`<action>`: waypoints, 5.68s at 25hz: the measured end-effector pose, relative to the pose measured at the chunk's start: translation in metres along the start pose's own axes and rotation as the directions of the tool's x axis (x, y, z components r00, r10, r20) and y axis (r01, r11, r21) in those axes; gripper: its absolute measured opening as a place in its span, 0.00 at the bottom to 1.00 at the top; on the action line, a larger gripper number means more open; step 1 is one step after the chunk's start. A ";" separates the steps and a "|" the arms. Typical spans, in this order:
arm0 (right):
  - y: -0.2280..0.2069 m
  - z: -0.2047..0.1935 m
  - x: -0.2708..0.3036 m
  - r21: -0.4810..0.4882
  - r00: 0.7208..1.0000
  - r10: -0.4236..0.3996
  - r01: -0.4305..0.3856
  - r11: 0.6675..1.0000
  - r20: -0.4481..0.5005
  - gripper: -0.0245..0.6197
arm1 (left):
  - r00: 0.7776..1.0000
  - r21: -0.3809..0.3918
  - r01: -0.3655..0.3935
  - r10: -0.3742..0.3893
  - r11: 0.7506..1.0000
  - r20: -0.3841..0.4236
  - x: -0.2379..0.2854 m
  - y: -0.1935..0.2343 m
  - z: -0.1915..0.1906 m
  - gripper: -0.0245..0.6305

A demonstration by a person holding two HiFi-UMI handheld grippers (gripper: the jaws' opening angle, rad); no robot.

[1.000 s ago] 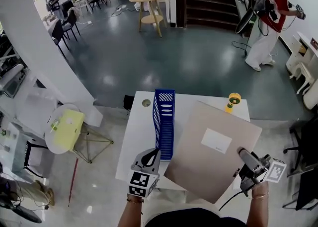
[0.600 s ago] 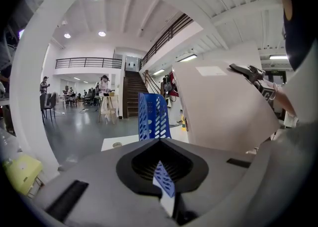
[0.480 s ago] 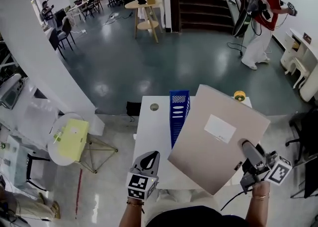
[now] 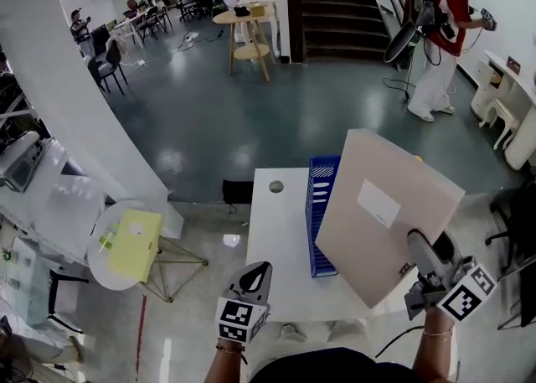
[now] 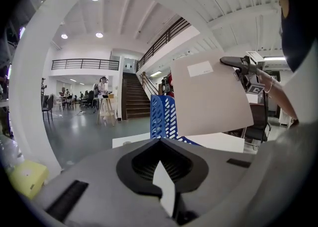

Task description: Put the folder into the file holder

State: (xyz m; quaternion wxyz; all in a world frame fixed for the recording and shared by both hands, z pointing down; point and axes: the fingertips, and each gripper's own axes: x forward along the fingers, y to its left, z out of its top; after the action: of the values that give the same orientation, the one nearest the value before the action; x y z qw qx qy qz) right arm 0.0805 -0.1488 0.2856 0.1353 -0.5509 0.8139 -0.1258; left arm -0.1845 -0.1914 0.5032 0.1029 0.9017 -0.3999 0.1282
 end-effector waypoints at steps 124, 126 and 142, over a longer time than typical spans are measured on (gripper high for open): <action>0.030 -0.193 -0.004 -0.427 0.969 -0.247 0.217 0.878 -0.014 0.30 | 0.989 0.042 0.107 -0.110 0.993 0.099 -0.044 -0.003 -0.022 0.03; 0.030 -0.197 -0.010 -0.414 0.968 -0.249 0.215 0.884 -0.030 0.23 | 0.989 0.033 0.106 -0.109 0.994 0.099 -0.044 -0.003 -0.025 0.03; 0.041 -0.215 -0.020 -0.230 0.966 -0.238 0.210 0.950 -0.103 0.04 | 0.988 0.034 0.112 -0.115 0.993 0.101 -0.049 -0.003 -0.029 0.03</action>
State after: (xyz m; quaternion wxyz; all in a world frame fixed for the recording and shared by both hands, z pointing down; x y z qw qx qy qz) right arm -0.0246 -0.1032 0.4727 0.0063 -0.6419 0.7620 -0.0860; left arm -0.2186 -0.1475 0.5146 0.0765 0.9297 -0.3511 0.0813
